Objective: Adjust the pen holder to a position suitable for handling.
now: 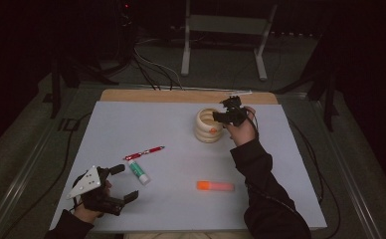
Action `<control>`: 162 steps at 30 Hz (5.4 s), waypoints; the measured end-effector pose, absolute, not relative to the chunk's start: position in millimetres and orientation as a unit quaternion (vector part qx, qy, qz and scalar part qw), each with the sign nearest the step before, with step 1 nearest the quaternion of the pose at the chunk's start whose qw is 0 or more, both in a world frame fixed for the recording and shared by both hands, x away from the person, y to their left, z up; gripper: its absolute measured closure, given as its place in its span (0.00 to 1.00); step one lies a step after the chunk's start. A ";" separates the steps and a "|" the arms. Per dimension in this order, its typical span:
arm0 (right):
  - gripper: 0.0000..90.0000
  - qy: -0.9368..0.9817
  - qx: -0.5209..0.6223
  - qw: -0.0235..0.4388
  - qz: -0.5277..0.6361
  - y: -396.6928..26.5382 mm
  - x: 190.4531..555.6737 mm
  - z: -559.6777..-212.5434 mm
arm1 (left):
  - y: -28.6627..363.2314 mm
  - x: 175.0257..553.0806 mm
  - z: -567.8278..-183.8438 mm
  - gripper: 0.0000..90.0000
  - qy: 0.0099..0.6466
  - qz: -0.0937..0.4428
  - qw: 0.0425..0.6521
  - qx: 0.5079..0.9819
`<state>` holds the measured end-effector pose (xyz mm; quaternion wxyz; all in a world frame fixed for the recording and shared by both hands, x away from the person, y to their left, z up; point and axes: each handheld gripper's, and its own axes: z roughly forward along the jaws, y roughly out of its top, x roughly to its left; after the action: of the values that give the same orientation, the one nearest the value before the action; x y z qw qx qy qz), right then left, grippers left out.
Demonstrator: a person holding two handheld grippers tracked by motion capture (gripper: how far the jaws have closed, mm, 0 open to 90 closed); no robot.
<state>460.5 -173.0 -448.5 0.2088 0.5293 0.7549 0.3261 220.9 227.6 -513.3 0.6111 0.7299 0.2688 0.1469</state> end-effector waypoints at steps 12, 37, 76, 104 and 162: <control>0.73 0.754 0.554 0.222 0.277 -162.0 473.5 -457.6 | 228.0 221.2 -513.5 0.00 0.268 0.147 0.611 0.730; 0.83 0.778 0.531 0.206 0.264 -157.0 456.6 -441.3 | 227.9 221.9 -513.9 0.00 0.269 0.148 0.608 0.732; 0.83 0.811 0.506 0.156 0.246 -118.1 392.3 -448.3 | 227.4 221.9 -513.9 0.00 0.268 0.149 0.608 0.732; 0.51 0.805 0.468 0.144 0.335 -134.4 376.6 -422.8 | 223.9 222.3 -514.7 0.00 0.269 0.139 0.602 0.739; 0.00 0.779 0.270 0.122 0.552 -234.0 275.3 -447.9 | 231.6 302.9 -466.1 0.00 0.216 0.107 0.552 0.798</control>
<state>275.3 -234.0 -447.9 0.1217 0.2701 0.7794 0.5521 302.9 231.6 -466.1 0.5517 0.7984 0.2162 0.1070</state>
